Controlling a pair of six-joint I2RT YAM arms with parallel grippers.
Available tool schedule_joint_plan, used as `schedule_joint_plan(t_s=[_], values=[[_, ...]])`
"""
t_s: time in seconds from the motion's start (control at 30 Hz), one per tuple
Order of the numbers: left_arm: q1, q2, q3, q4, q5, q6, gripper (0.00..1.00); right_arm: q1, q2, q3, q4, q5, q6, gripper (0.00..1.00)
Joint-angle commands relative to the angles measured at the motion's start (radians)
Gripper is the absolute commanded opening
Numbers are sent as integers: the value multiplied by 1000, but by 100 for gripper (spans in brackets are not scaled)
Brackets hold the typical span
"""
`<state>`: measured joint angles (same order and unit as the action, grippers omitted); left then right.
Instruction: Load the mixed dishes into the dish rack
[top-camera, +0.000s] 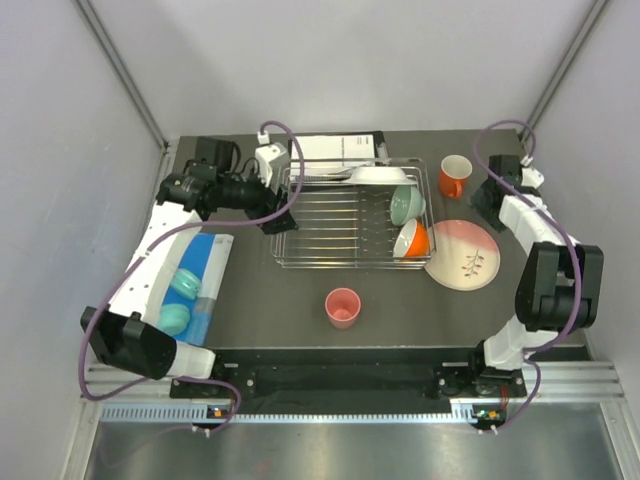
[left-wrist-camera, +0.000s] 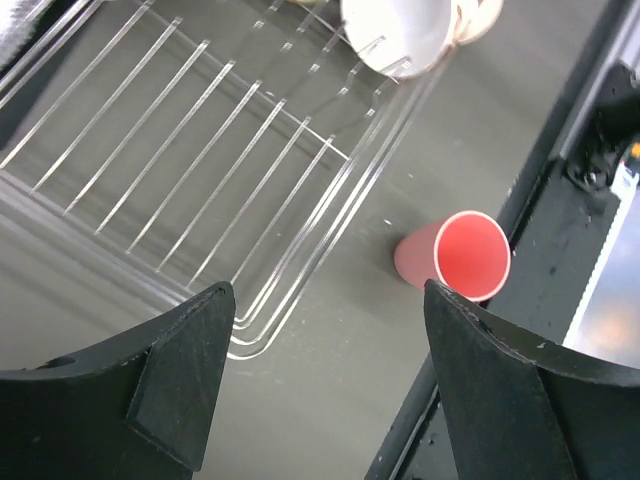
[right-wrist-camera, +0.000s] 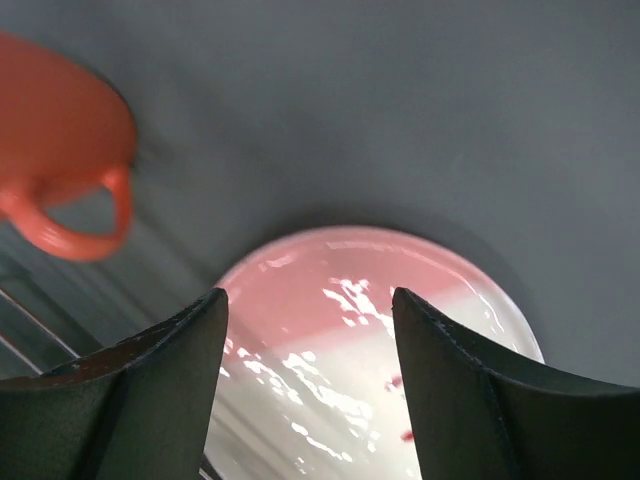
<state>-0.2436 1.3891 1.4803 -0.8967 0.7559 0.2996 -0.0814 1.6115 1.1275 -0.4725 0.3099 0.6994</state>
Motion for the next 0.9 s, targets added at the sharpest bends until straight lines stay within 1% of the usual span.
schedule_joint_plan(t_s=[0.0,0.03,0.17,0.3,0.4,0.53,0.6,0.87], values=[[-84,2,32,-34,-39,59,80,-11,62,116,52,73,-24,65],[-123,2,26,-33,-47,52,80,-11,95,127,42,84,-29,65],[-178,13,12,10,-53,1,80,-12,165,150,34,109,-44,63],[-262,22,9,34,-84,-43,80,-12,177,107,46,113,-43,60],[-360,39,-3,64,-128,-72,80,-12,177,71,51,121,-38,59],[-434,62,-17,82,-150,-79,80,-12,180,49,52,129,-47,58],[-474,67,-25,82,-165,-51,80,-14,186,45,52,129,-51,59],[-484,45,-98,107,-227,-22,79,-27,194,37,110,150,-58,58]])
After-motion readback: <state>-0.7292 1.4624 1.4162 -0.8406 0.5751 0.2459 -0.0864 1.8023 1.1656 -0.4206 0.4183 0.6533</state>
